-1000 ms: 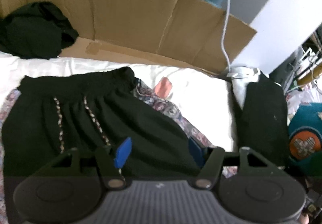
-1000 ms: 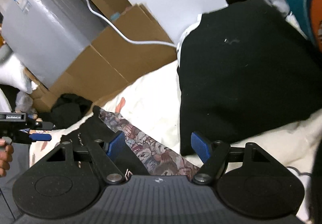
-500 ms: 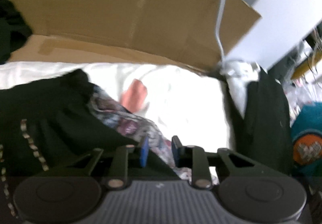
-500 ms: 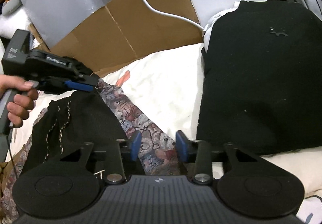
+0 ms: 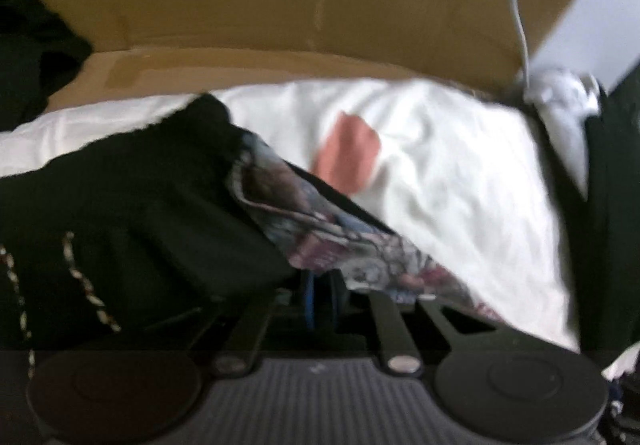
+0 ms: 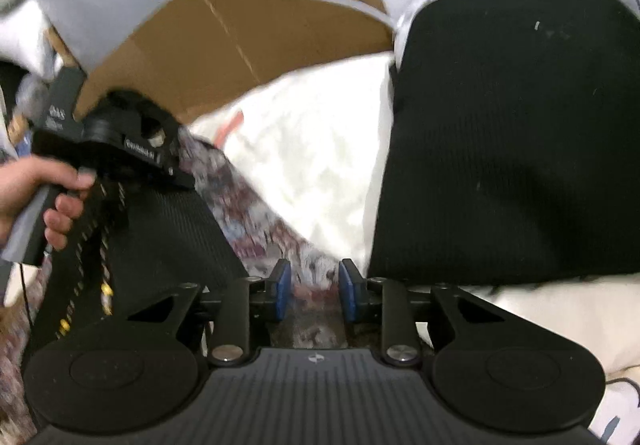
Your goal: Fold clothes
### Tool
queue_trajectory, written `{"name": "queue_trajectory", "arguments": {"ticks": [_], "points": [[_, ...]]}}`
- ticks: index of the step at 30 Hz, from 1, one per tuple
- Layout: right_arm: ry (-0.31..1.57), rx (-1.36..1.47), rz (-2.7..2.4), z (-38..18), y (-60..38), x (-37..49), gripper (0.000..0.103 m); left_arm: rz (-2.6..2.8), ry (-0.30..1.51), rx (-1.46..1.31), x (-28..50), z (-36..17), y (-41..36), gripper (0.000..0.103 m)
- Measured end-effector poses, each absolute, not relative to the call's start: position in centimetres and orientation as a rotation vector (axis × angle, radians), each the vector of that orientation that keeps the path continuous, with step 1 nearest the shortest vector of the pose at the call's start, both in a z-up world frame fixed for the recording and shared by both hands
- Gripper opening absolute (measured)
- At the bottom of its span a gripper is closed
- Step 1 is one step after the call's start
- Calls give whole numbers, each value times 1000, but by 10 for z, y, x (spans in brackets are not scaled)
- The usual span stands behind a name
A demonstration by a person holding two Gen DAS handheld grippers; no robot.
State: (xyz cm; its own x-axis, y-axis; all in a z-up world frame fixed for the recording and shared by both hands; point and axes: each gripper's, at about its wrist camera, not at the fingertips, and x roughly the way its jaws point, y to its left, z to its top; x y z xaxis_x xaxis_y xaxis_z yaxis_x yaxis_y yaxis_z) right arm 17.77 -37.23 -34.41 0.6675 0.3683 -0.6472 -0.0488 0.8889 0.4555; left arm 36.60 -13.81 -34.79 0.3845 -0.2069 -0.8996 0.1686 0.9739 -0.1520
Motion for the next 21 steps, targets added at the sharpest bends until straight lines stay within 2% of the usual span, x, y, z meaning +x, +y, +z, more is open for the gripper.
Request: {"name": "queue_trajectory", "arguments": {"ticks": [2,3,4,6,8,12,15,21], "points": [[783,427,238,-341,-374,176,41,-242,1128,-37,364,-335,-136,27],[782,430,232,-341,-374,176,42,-258,1124,-44,363,-329,-135,35],[785,430,227,-342,-374,176,42,-268,1122,-49,361,-326,-136,40],[809,411,218,-347,-371,177,42,-279,1109,-41,358,-320,-140,64],[813,398,220,-349,-368,178,42,-259,1088,-5,354,-317,-149,79],[807,385,237,-348,-364,179,42,-258,1102,-34,354,-323,-157,77],[816,388,237,-350,-363,180,42,-264,1101,-60,360,-329,-164,71],[817,391,243,-351,-365,183,42,-265,1134,-104,374,-350,-178,67]]}}
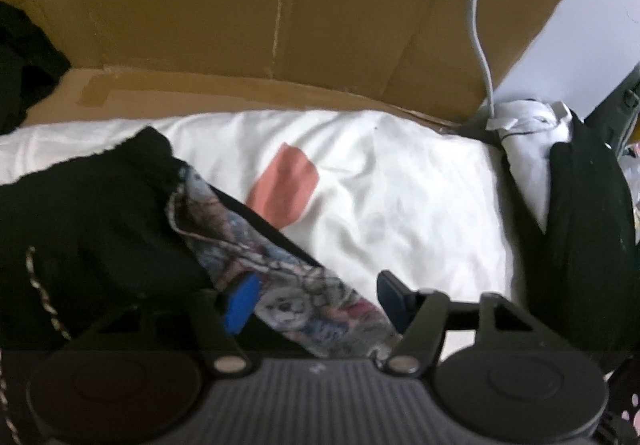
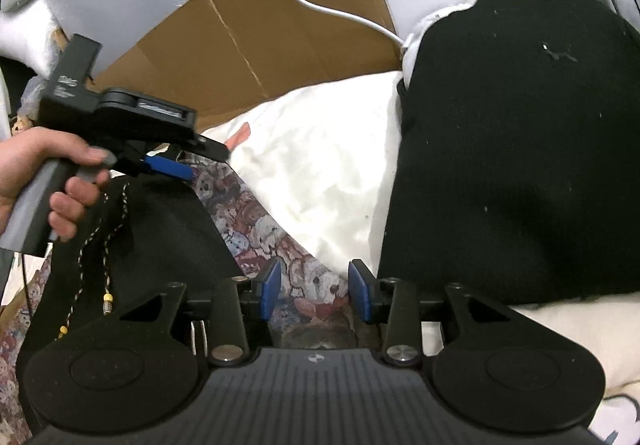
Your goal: Fold clothes
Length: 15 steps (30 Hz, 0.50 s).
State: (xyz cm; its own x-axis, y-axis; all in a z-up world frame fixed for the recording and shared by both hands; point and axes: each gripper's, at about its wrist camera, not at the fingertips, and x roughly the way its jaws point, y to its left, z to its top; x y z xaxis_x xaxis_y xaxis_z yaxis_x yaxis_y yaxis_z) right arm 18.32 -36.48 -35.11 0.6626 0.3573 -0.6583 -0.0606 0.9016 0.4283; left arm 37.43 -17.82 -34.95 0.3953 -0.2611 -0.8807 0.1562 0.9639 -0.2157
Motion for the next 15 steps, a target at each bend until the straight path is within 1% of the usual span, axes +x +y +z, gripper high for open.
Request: {"name": "queue_trajectory", "arguments": {"ticks": [10,13,15], "points": [[847,375,238,-360,-361,184,42,-207,1195,-65,388,-371,-192,67],[861,349,240,-362,-356,184,42,-190,1225,19,389,-370,-200,64],[868,317,245,-363,-351,184,42,-169,1233,31,390,-371,-201,58]]}}
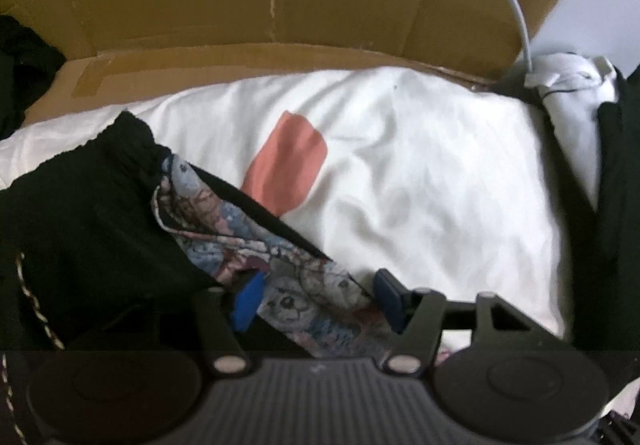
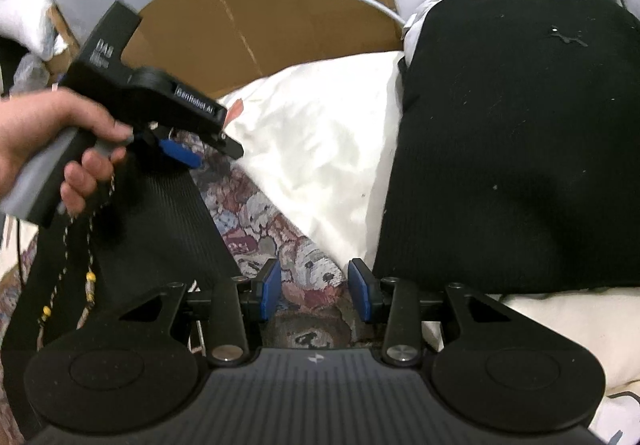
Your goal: Fold clothes
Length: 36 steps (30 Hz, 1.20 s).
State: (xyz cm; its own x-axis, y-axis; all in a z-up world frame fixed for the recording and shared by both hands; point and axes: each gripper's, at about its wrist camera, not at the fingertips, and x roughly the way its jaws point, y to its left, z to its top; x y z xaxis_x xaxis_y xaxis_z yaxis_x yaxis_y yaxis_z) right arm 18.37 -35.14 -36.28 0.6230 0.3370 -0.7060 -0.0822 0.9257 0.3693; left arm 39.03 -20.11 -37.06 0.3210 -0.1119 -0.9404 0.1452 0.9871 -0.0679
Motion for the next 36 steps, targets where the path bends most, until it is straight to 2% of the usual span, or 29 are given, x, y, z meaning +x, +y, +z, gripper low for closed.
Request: {"name": "queue_trajectory", "arguments": {"ticks": [4,5,6,7,9,11,16,20,22,24,25,26,27,28,31,33,36], "points": [[873,263,258,-363,-346,183,41,-131,1220,41,389,-371,-201,45],[875,259,261,-363,-346,183,40,-122,1212,48,389,-370,-201,37],[876,257,261,-363,-346,183,35,-116,1207,51,388,-369,-200,28],[876,259,258,-364,-347,183,20,-112,1203,50,388,-368,-199,23],[876,277,243,-364,-351,183,11,-110,1195,27,390,-365,-196,14],[869,301,240,-363,-355,183,6,-114,1187,18,391,-363,-195,11],[852,272,229,-359,-354,181,5,-116,1162,0,395,-365,-198,10],[862,250,216,-363,-353,181,6,-106,1136,-35,400,-374,-201,19],[863,245,215,-363,-352,181,10,-112,1131,-35,402,-375,-206,29],[861,260,212,-361,-352,181,15,-132,1130,-39,404,-370,-208,63],[858,273,211,-361,-353,181,21,-133,1129,-34,404,-366,-208,69],[848,302,210,-360,-356,181,26,-132,1125,-20,404,-361,-208,71],[833,328,210,-358,-358,180,38,-137,1124,-11,405,-358,-208,71],[824,332,211,-358,-359,180,45,-141,1123,-6,406,-354,-207,71],[756,321,216,-348,-355,175,59,-145,1117,-32,407,-338,-196,71],[726,294,219,-343,-351,172,65,-152,1091,-42,407,-323,-184,71],[704,257,240,-340,-346,171,66,-148,1061,-15,405,-311,-171,71]]}}
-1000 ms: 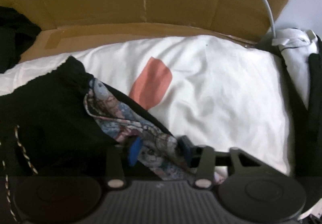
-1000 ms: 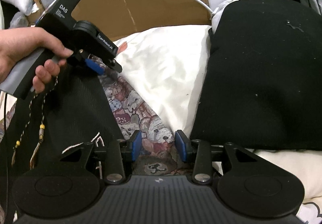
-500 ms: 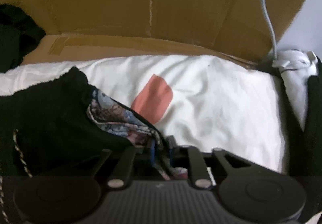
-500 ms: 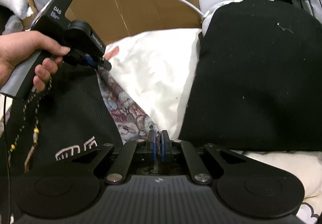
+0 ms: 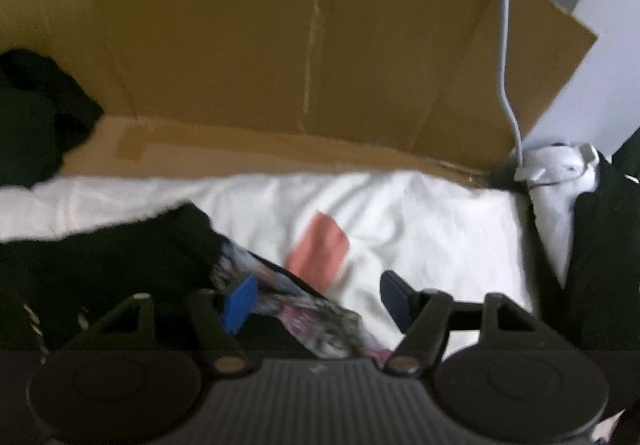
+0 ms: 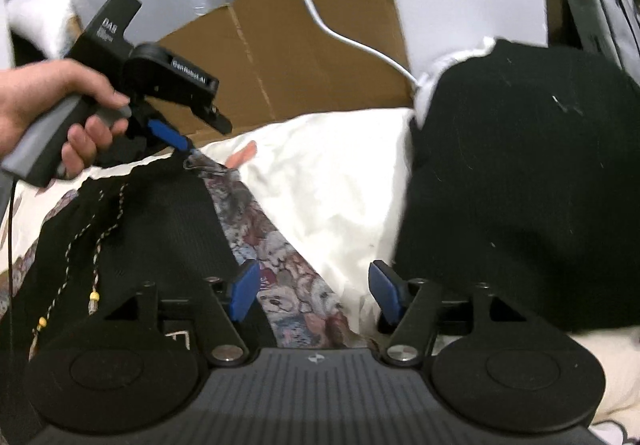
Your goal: Fold clothes
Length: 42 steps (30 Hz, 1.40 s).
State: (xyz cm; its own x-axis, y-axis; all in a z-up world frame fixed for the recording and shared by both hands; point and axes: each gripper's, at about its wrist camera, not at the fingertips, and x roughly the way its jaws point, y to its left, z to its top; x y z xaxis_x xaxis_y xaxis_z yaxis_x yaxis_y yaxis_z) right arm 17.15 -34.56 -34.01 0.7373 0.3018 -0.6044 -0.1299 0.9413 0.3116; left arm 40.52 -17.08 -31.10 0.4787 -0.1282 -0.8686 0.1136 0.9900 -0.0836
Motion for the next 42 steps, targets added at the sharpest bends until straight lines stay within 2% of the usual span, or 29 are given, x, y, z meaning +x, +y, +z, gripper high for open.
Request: {"name": "queue_trajectory", "arguments": {"ticks": [4,6,9,12,20,29,34,35,36,38,42], "points": [[677,268,271,-339,-345,169,68,-133,1063,-9,404,-309,-154,66],[673,291,289,-339,-346,170,68,-146,1083,-43,404,-314,-144,58],[644,303,333,-334,-345,167,68,-156,1113,-97,405,-328,-137,52],[651,294,371,-336,-339,166,68,-181,1133,-72,402,-340,-140,50],[777,288,364,-353,-334,172,67,-162,1141,-127,413,-374,-133,50],[824,291,351,-362,-333,171,65,-150,1091,-110,430,-370,-136,51],[821,338,346,-361,-339,173,65,-152,1107,-160,437,-353,-124,54],[813,354,343,-360,-341,173,65,-159,1109,-156,436,-345,-120,57],[805,370,340,-358,-343,172,65,-158,1098,-147,433,-337,-116,65],[791,398,334,-355,-347,172,65,-158,1078,-146,428,-320,-108,70],[782,405,326,-351,-348,172,65,-130,1048,-168,413,-286,-85,70]]}}
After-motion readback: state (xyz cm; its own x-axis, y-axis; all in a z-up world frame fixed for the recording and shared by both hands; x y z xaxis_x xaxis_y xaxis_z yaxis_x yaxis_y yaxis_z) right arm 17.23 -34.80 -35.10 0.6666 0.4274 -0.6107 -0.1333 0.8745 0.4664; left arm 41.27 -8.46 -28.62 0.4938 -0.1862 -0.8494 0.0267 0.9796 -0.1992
